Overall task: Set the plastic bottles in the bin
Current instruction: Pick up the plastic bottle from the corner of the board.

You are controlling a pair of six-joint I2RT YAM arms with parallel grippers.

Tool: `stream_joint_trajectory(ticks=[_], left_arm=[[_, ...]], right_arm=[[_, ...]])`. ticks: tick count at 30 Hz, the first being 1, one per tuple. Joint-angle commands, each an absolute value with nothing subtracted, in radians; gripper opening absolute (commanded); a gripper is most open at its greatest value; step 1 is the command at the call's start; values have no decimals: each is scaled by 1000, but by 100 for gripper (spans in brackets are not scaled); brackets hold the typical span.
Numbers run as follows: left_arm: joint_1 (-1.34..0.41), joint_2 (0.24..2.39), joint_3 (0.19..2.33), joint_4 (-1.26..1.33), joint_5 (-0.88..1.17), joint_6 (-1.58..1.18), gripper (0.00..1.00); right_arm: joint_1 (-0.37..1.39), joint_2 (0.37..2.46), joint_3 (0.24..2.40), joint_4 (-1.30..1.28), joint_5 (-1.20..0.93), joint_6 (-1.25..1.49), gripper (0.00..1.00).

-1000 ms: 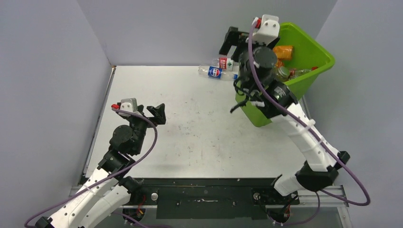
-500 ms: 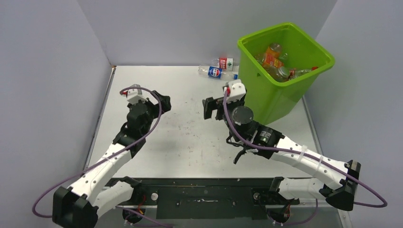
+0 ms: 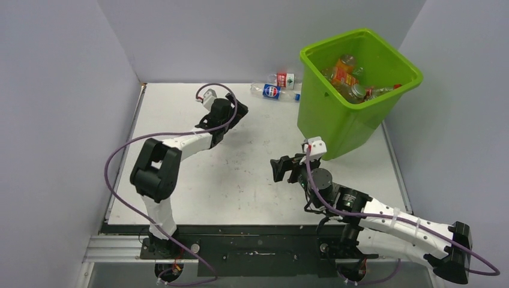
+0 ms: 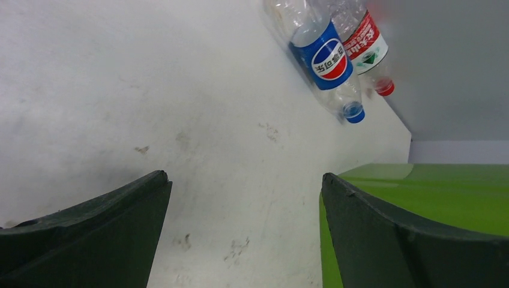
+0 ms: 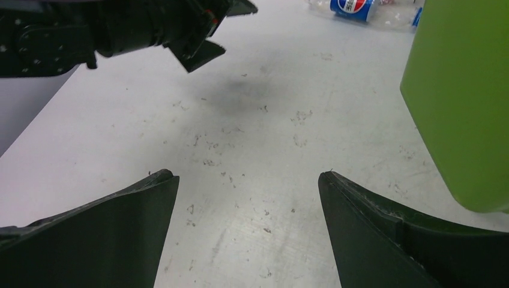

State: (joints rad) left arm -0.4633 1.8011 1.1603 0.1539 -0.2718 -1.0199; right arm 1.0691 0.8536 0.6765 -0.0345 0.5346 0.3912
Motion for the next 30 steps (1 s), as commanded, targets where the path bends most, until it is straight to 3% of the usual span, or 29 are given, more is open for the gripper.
stream_joint_trajectory(ticks=[1, 11, 21, 25, 30], left_arm=[[-451, 1979, 1359, 362, -223, -1132, 96], [-425, 2423, 1784, 440, -208, -1302, 96], [-446, 2919, 2578, 46, -123, -1371, 96], [-448, 2991, 2597, 80, -152, -1444, 99], [-458, 3101, 2685, 159, -171, -1498, 68]], right_arm=[[1084, 790, 584, 22, 529, 508, 90], [1099, 729, 473, 23, 495, 591, 90], [1110, 633, 499, -62, 521, 580, 90], [1110, 604, 522, -82, 516, 563, 90], [1109, 584, 534, -109, 542, 521, 90]])
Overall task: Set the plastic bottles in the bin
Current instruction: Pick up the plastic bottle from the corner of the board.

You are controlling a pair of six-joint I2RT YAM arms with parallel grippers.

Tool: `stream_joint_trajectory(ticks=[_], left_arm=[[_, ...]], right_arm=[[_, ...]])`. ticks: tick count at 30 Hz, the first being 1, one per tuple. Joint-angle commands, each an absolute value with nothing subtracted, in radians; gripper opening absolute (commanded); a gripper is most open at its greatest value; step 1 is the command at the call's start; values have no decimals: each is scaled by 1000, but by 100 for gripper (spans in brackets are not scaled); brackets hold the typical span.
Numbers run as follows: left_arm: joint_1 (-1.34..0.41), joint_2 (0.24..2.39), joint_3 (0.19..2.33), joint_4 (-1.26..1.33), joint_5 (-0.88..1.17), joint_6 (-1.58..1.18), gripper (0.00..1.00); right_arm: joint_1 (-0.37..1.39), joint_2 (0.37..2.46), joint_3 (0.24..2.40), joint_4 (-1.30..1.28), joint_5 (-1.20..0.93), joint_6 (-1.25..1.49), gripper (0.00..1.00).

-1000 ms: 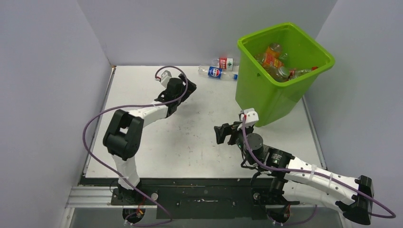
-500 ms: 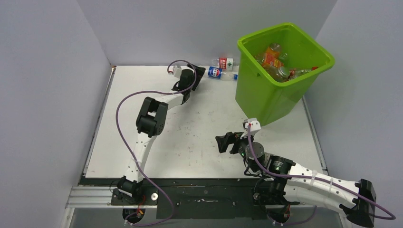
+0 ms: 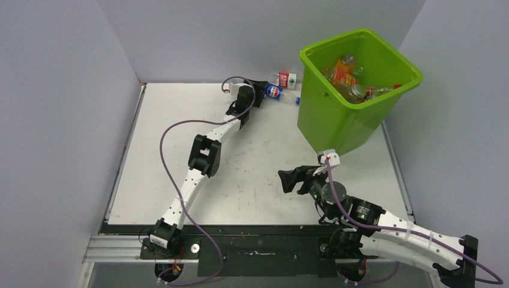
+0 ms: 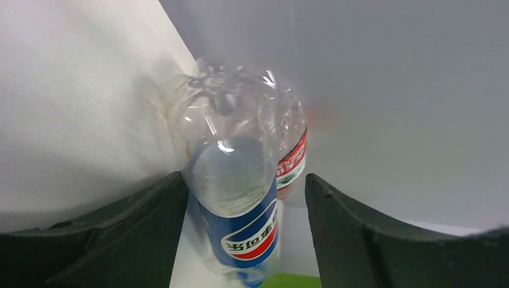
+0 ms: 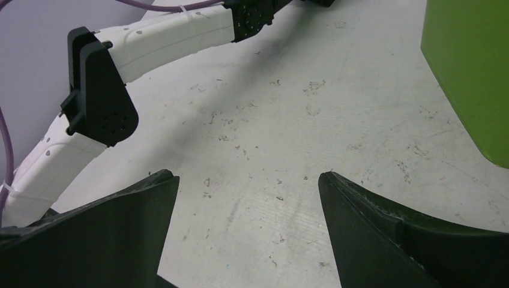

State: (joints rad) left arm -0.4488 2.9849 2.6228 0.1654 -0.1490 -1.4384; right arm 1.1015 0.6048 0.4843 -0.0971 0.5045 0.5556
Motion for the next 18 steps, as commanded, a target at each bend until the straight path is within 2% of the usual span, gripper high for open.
stream_joint_trajectory(ticks=[1, 5, 8, 12, 13, 18], left_arm=[[-460, 3113, 2692, 175, -179, -1506, 61], [-460, 3112, 2674, 211, -215, -1498, 35], [-455, 3084, 2623, 276, -227, -1490, 22], [-444, 2946, 2371, 507, -225, -1479, 3], [-441, 2891, 2279, 579, -226, -1474, 0], [-407, 2594, 1823, 933, -223, -1445, 0]], right_arm=[[1109, 583, 533, -114, 551, 516, 90], [1109, 585, 522, -117, 574, 504, 90], [1108, 595, 516, -115, 586, 503, 90], [1108, 608, 519, -111, 590, 506, 90], [1108, 610, 522, -110, 590, 505, 90], [1108, 623, 562, -114, 583, 490, 90]])
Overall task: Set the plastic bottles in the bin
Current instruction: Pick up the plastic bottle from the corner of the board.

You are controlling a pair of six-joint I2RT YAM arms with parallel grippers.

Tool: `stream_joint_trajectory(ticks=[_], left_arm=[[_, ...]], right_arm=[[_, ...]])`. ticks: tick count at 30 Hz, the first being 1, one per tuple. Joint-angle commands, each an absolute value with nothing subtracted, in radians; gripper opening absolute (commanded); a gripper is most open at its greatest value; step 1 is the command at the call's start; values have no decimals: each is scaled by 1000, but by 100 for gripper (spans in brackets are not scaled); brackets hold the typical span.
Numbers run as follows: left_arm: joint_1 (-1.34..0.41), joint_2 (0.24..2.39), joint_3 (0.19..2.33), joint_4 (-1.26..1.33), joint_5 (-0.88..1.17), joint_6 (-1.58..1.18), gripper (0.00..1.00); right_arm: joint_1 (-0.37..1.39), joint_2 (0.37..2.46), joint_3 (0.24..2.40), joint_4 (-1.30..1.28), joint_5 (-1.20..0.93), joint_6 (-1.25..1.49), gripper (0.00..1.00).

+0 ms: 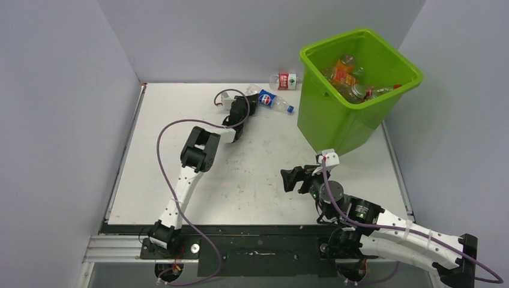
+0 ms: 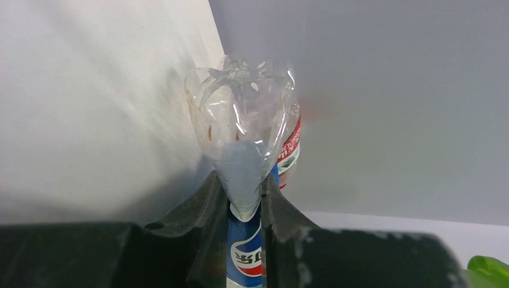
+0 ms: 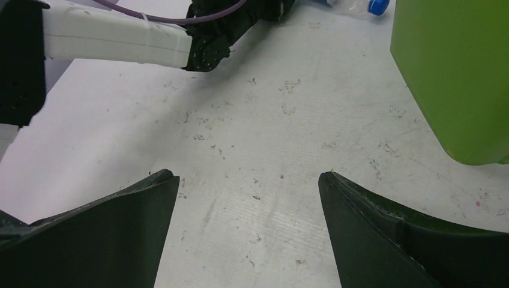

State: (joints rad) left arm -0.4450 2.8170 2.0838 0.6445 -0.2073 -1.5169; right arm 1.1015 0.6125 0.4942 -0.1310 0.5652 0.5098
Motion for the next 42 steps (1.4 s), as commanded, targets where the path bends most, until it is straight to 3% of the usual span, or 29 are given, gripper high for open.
stream_joint_trajectory(ticks=[1, 10, 17, 22, 27, 36, 39, 40, 42], left_arm=[[-397, 2529, 1734, 995, -218, -1447, 0], [-333, 1895, 982, 1307, -126, -1478, 0], [-249, 1502, 699, 1254, 225, -1570, 0], [-252, 1225, 622, 1121, 355, -1509, 0], [-280, 1011, 623, 949, 353, -1408, 0], [-333, 843, 635, 813, 311, -1339, 0], [-363, 817, 642, 776, 300, -1310, 0], [-371, 812, 642, 768, 294, -1303, 0], [-389, 801, 641, 759, 284, -1296, 0]], right_arm=[[1109, 629, 572, -113, 579, 481, 90], [1102, 758, 733, -98, 534, 428, 90], [1067, 845, 947, -236, 356, 373, 90], [1020, 855, 1054, -247, 122, 381, 90], [1013, 931, 1139, -272, -64, 429, 90], [1038, 970, 1153, -212, -153, 506, 90], [1051, 985, 1148, -176, -168, 523, 97], [1052, 993, 1147, -166, -182, 527, 96], [1056, 1007, 1145, -149, -207, 537, 80]])
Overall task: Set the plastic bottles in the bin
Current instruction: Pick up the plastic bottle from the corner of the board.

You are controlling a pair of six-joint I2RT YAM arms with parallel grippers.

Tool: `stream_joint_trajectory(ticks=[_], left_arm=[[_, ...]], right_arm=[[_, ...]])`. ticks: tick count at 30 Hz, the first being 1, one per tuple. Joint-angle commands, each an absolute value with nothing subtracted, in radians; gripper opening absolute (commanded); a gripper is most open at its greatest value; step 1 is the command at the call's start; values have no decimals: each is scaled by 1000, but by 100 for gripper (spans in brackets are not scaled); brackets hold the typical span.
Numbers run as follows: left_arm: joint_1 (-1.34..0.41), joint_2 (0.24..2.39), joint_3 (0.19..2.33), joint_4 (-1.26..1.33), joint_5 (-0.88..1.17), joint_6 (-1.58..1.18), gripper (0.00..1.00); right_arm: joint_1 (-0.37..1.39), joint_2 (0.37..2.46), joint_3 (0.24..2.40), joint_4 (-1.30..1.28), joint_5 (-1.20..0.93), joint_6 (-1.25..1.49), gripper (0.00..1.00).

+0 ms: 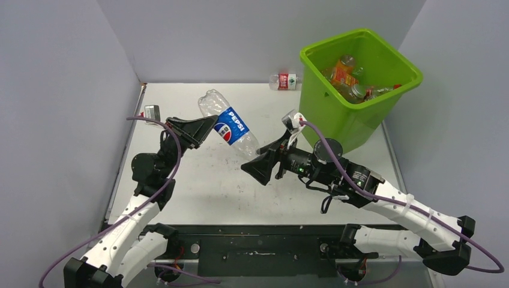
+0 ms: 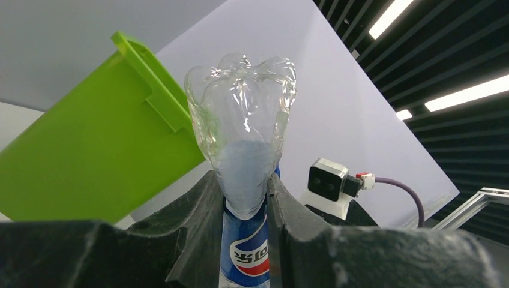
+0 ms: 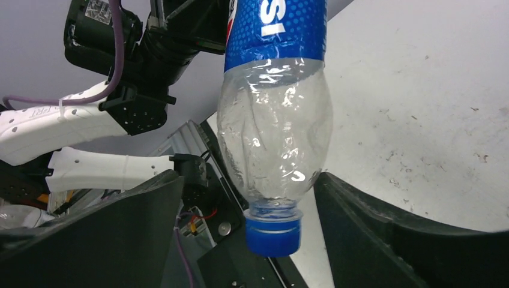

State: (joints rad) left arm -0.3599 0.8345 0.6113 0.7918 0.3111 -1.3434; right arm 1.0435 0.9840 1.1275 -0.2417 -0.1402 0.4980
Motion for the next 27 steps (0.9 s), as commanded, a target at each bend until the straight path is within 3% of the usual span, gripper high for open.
stream_joint_trajectory(ticks=[1, 3, 9, 11, 15, 16, 19, 21, 23, 27], left_arm=[[-394, 799, 640, 756, 279, -1293, 0], [-403, 795, 640, 751, 269, -1291, 0], [-416, 777, 630, 735, 223, -1281, 0], [-417, 770, 624, 730, 212, -1278, 0], [-419, 768, 612, 747, 208, -1280, 0], [-422, 767, 610, 763, 207, -1282, 0], [-427, 762, 611, 780, 208, -1284, 0], [-430, 756, 613, 785, 210, -1285, 0], [-437, 751, 614, 785, 208, -1288, 0], [-453, 743, 616, 785, 204, -1287, 0]], right_arm=[[1058, 1011, 1143, -143, -210, 543, 71], [1058, 1021, 1146, -146, -218, 545, 57], [1058, 1026, 1166, -169, -223, 536, 26], [1058, 1021, 1184, -183, -209, 524, 11], [1058, 1022, 1227, -215, -192, 507, 5], [1057, 1025, 1234, -229, -190, 504, 10], [1057, 1028, 1233, -250, -185, 503, 66], [1058, 1029, 1224, -256, -177, 508, 87], [1058, 1036, 1214, -256, -174, 514, 99], [1058, 1066, 1197, -220, -211, 534, 95]])
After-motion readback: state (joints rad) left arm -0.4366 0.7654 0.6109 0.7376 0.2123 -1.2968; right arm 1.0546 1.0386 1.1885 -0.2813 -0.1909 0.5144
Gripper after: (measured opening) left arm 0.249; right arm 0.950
